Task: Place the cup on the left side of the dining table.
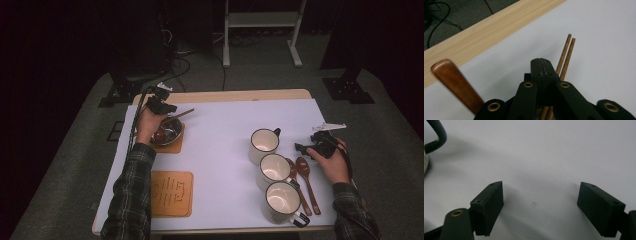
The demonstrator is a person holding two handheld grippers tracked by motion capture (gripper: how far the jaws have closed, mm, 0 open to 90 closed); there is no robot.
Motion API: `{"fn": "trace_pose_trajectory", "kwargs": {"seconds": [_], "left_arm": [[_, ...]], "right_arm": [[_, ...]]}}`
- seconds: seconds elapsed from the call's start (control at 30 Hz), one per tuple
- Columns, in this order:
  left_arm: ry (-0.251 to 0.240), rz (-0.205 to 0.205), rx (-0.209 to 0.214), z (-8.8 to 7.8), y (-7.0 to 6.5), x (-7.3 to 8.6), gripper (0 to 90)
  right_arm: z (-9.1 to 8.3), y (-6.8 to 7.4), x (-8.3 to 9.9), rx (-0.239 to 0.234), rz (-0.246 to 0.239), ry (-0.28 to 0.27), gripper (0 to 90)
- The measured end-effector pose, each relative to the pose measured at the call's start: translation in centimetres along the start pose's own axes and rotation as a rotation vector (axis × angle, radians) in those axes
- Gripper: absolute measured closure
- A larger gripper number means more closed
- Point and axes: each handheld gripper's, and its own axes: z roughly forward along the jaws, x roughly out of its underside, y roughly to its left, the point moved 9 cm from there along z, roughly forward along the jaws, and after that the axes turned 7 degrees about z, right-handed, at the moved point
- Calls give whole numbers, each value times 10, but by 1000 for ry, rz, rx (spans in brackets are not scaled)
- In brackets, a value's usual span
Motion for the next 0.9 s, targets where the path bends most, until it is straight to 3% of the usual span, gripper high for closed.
{"fn": "trace_pose_trajectory", "kwargs": {"seconds": [0.23, 0.43, 0.67, 0.9], "left_arm": [[6, -20, 39, 13, -6, 1, 900], [24, -8, 68, 14, -18, 4, 900], [32, 37, 93, 8, -36, 0, 900], [27, 36, 122, 6, -51, 9, 900]], "right_arm": [[0, 0, 0, -1, 1, 0, 194], [0, 0, 0, 0, 0, 0, 194], [0, 0, 0, 0, 1, 1, 194], [0, 0, 0, 0, 0, 0, 194]]}}
